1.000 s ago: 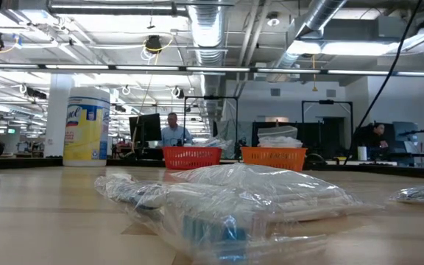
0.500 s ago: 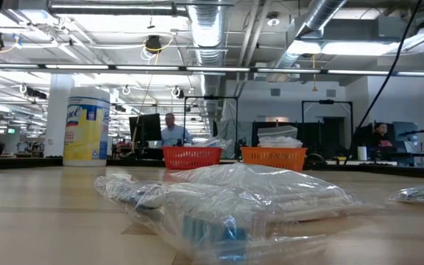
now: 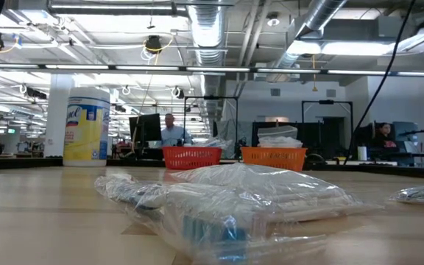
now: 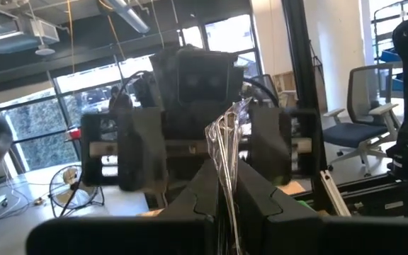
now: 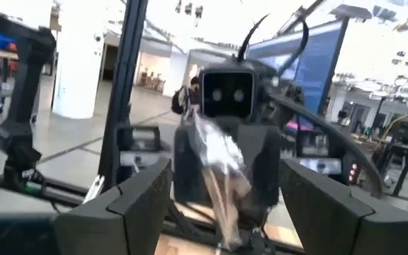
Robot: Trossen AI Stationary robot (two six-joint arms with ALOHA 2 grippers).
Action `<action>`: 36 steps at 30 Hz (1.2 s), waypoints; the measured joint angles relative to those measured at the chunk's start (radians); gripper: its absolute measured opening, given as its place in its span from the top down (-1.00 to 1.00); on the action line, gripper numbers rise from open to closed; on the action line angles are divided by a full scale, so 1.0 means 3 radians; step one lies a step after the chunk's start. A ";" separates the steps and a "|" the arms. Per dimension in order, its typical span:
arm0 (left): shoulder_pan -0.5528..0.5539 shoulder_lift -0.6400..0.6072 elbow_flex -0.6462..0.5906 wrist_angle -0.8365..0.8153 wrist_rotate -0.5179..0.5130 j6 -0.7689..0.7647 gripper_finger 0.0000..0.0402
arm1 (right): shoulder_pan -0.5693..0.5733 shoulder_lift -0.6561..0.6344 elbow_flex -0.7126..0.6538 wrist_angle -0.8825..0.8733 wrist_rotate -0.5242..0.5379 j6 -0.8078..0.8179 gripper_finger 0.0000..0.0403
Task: Pick & Place Travel size toiletries
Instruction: Put the silver nail cutter into the green bin
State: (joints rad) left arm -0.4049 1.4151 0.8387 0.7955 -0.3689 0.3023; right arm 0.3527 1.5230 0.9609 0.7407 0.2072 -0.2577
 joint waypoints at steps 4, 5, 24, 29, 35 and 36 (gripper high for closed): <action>0.0000 0.0000 0.0000 0.0000 -0.0004 0.0000 0.96 | 0.0058 -0.0044 0.0001 0.0007 -0.0002 -0.0015 -0.27; 0.0000 0.0000 0.0000 -0.0001 -0.0004 0.0000 0.96 | 0.0071 -0.0049 0.0001 0.0014 -0.0002 -0.0034 -0.27; 0.0062 0.0000 0.0000 -0.0062 -0.0015 0.0000 0.96 | 0.0081 -0.0049 0.0002 0.0012 0.0011 -0.0038 0.13; 0.0062 0.0000 0.0000 -0.0063 -0.0006 0.0000 0.96 | 0.0055 -0.0049 0.0002 -0.0002 0.0011 -0.0013 0.32; 0.0058 0.0001 -0.0001 -0.0064 0.0001 0.0000 0.96 | 0.0051 -0.0049 0.0002 -0.0004 0.0019 -0.0012 0.60; 0.0058 0.0001 -0.0001 -0.0063 -0.0002 0.0000 0.96 | 0.0051 -0.0049 0.0002 -0.0003 0.0027 -0.0022 0.65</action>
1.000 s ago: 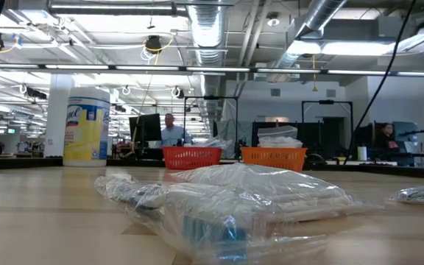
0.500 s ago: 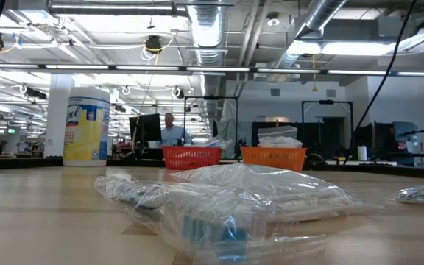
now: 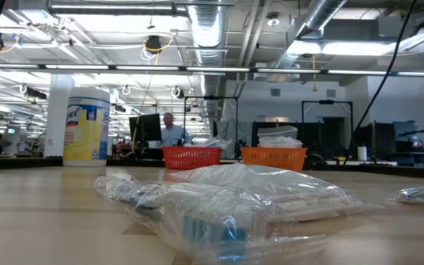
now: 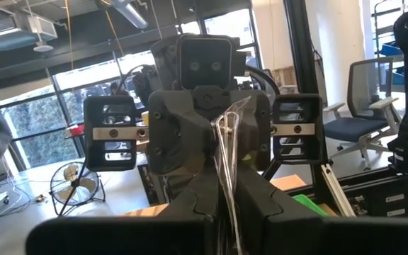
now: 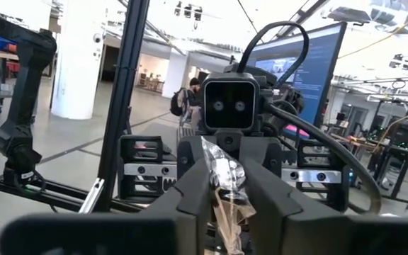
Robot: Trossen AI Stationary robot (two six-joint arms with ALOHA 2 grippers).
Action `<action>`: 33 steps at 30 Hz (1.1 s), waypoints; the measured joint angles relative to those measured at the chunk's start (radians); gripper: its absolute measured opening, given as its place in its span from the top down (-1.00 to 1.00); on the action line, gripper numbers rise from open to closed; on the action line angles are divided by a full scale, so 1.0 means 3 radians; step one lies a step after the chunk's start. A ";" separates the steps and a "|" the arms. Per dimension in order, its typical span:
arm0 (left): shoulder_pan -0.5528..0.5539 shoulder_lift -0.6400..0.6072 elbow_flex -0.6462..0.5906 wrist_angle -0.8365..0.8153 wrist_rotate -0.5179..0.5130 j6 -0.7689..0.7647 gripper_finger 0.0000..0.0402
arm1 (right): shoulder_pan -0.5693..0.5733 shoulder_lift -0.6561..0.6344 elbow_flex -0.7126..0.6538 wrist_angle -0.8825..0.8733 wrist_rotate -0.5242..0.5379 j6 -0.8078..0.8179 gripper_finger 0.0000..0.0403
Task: Pick & Place Travel size toiletries
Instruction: Put the silver nail cutter into the green bin
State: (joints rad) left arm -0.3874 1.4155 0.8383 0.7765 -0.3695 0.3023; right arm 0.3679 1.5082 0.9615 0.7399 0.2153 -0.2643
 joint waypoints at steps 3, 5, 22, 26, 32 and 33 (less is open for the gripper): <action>0.0000 0.0000 0.0000 0.0003 -0.0019 0.0000 0.94 | 0.0000 0.0000 0.0000 -0.0002 0.0018 -0.0025 0.77; 0.0001 0.0000 -0.0001 0.0002 -0.0021 0.0000 0.90 | 0.0000 0.0000 0.0001 -0.0010 0.0061 -0.0027 0.77; -0.0322 -0.0203 0.0000 0.0021 -0.1711 0.0508 0.03 | 0.0171 -0.0307 0.0001 -0.0518 0.0960 -0.0124 0.77; -0.0459 -0.0297 0.0000 0.0008 -0.2125 0.0735 -0.16 | 0.0233 -0.0480 0.0001 -0.0829 0.1169 0.0013 0.77; -0.0560 -0.0362 0.0000 -0.0003 -0.2292 0.0811 -0.27 | 0.0347 -0.0947 0.0010 -0.1911 0.1668 0.0749 0.77; -0.0568 -0.0360 0.0000 -0.0010 -0.2292 0.0813 -0.27 | 0.0362 -0.1055 0.0048 -0.2298 0.1730 0.1026 0.77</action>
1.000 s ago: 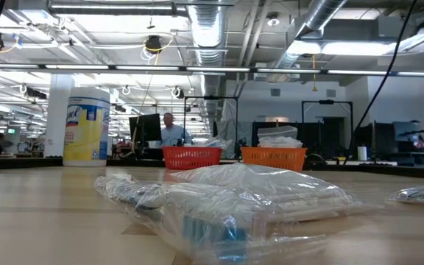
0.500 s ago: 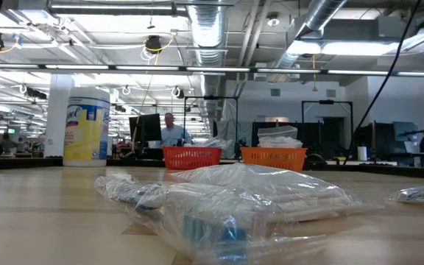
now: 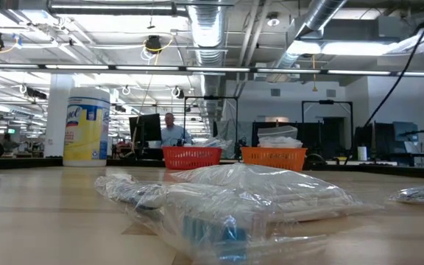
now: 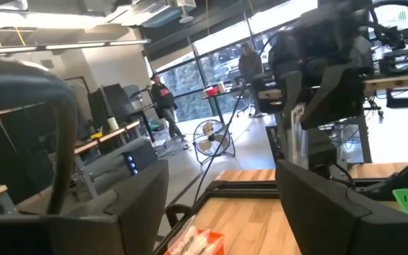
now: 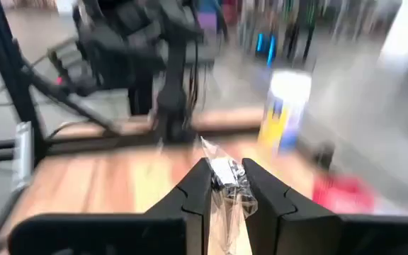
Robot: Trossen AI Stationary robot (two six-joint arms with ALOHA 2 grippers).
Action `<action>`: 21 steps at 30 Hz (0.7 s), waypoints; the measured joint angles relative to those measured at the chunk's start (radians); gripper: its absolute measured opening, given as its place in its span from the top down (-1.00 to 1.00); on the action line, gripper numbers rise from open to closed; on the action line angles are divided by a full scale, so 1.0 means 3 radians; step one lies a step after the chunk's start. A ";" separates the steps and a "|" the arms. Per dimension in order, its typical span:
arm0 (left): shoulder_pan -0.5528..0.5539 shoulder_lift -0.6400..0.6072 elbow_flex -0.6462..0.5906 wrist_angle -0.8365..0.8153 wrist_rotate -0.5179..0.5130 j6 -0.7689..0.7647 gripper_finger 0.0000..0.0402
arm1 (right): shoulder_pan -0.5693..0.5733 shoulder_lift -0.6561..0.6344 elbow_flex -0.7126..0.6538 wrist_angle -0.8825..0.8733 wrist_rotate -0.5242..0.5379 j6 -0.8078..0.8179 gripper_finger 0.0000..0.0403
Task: Pick & Place Travel size toiletries
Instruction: Put the silver nail cutter into the green bin
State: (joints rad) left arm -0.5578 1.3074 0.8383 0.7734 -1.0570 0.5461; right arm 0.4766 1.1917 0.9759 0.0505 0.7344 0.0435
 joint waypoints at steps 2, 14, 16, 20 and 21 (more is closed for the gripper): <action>0.0000 0.0000 0.0000 0.0004 0.0000 0.0013 -0.26 | 0.0032 -0.0188 0.0152 -0.0837 0.0002 0.0689 0.77; 0.0050 0.0002 0.0000 0.0010 0.0051 0.0000 -0.18 | 0.0427 -0.0146 0.0585 -0.4106 -0.1031 0.4050 0.76; 0.0050 0.0002 0.0000 0.0015 0.0054 -0.0001 -0.17 | 0.0540 -0.0011 0.0585 -0.4251 -0.1222 0.4385 0.76; 0.0050 0.0002 0.0000 0.0020 0.0054 0.0000 -0.17 | 0.0833 0.0223 0.0585 -0.4407 -0.1602 0.5053 0.76; 0.0050 0.0002 0.0000 0.0020 0.0054 0.0000 -0.17 | 0.0914 0.0284 0.0584 -0.4424 -0.1686 0.5234 0.76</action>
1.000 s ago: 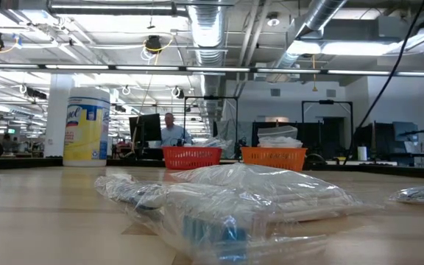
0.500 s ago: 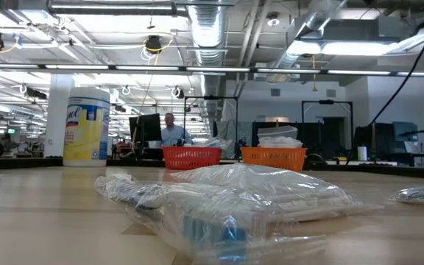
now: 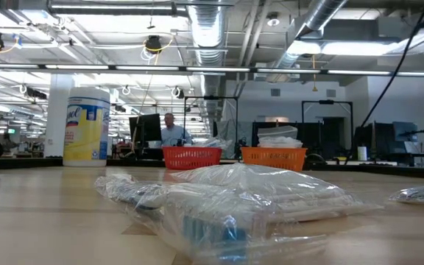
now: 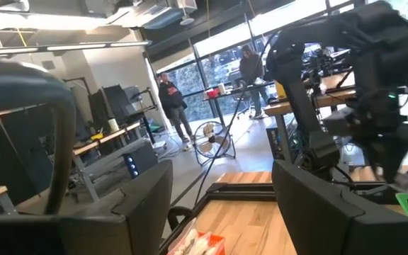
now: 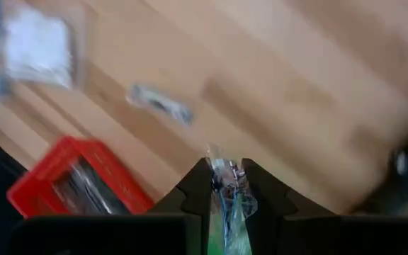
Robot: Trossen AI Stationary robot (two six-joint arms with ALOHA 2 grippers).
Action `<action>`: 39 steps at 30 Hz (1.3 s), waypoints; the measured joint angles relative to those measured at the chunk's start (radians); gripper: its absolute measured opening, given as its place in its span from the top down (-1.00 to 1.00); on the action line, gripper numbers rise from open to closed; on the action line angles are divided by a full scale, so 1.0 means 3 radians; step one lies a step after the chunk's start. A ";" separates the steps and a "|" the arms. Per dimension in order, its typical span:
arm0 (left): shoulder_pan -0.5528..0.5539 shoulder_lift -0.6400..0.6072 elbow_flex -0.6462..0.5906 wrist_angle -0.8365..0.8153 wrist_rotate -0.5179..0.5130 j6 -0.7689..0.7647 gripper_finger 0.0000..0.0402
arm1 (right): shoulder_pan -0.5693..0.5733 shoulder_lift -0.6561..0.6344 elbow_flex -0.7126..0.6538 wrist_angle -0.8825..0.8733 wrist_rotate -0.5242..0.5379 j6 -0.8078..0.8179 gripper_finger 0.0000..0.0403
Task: Pick & Place Travel size toiletries
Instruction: Put the silver nail cutter into the green bin
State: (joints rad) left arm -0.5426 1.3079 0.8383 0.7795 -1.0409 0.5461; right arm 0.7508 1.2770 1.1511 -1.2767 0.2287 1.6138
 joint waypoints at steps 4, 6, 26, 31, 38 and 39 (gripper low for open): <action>0.0000 0.0000 0.0000 -0.0001 0.0083 -0.0001 -0.16 | 0.0322 0.0163 0.0001 -0.0107 -0.0225 0.0732 0.76; 0.0000 0.0000 0.0000 -0.0003 0.0129 -0.0001 -0.15 | 0.0480 0.0229 0.0001 -0.0207 -0.0337 0.1120 0.76; -0.0004 0.0003 0.0000 -0.0005 0.0228 -0.0035 -0.13 | 0.0731 0.0938 -0.0093 0.0220 -0.1035 0.1645 0.76; -0.0004 0.0003 0.0000 -0.0006 0.0266 -0.0041 -0.13 | 0.0636 0.0935 -0.0442 0.0703 -0.1069 0.1515 0.76; -0.0004 0.0003 0.0000 -0.0007 0.0267 -0.0041 -0.13 | 0.0561 0.0919 -0.0608 0.0847 -0.1145 0.1357 0.59; -0.0004 0.0003 0.0000 -0.0008 0.0267 -0.0040 -0.13 | 0.0560 0.0918 -0.0608 0.0848 -0.1159 0.1332 0.53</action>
State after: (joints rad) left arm -0.5438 1.3087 0.8383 0.7773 -0.9607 0.5340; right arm 0.9188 1.5524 0.9688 -1.0223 -0.1190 2.0133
